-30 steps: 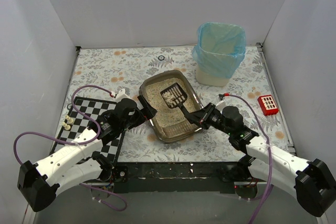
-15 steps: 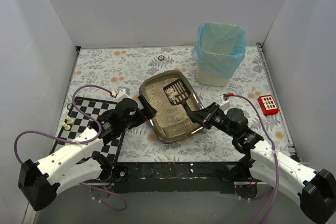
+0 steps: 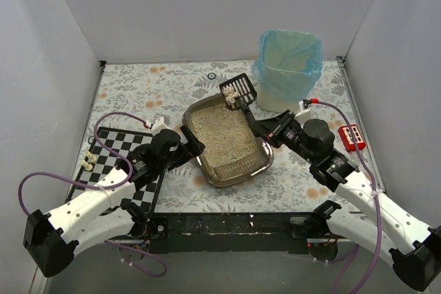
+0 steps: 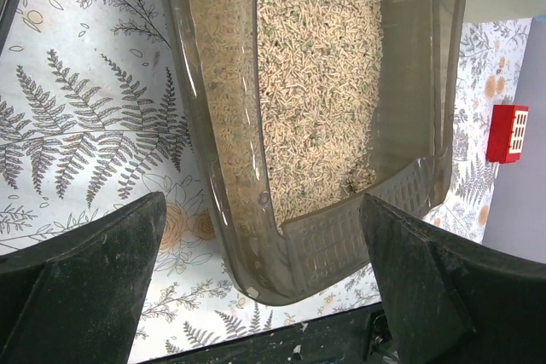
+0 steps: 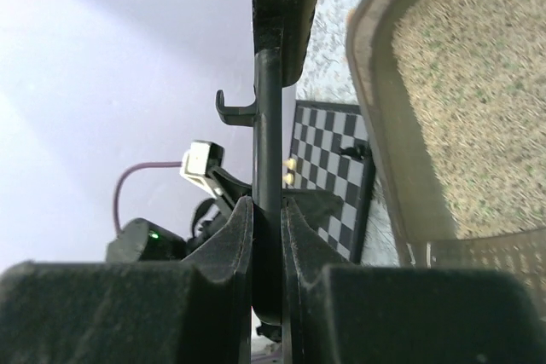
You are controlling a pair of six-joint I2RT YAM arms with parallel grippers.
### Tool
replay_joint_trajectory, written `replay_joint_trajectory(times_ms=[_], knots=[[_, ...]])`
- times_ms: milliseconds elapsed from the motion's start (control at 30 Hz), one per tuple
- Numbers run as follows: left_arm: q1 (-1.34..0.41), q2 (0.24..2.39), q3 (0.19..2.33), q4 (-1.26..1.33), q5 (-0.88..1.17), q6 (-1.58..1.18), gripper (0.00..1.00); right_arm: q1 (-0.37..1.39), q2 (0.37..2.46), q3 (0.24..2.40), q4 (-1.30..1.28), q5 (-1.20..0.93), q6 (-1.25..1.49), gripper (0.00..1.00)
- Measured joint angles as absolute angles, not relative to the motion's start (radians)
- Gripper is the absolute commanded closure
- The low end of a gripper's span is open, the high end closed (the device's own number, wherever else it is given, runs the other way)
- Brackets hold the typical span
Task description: Clean the litter box
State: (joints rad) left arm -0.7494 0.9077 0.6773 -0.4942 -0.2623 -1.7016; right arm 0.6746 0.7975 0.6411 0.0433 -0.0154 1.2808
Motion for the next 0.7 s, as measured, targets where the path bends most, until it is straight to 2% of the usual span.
replay_joint_trajectory(times_ms=[400, 700], knots=[[-0.749, 0.905, 0.676, -0.496, -0.266, -1.707, 0.02, 0.636, 0.960, 0.981, -0.143, 0.054, 1.271, 0.99], [-0.749, 0.905, 0.662, -0.502, -0.267, -1.707, 0.02, 0.368, 1.106, 1.194, -0.239, -0.028, 1.242, 0.99]])
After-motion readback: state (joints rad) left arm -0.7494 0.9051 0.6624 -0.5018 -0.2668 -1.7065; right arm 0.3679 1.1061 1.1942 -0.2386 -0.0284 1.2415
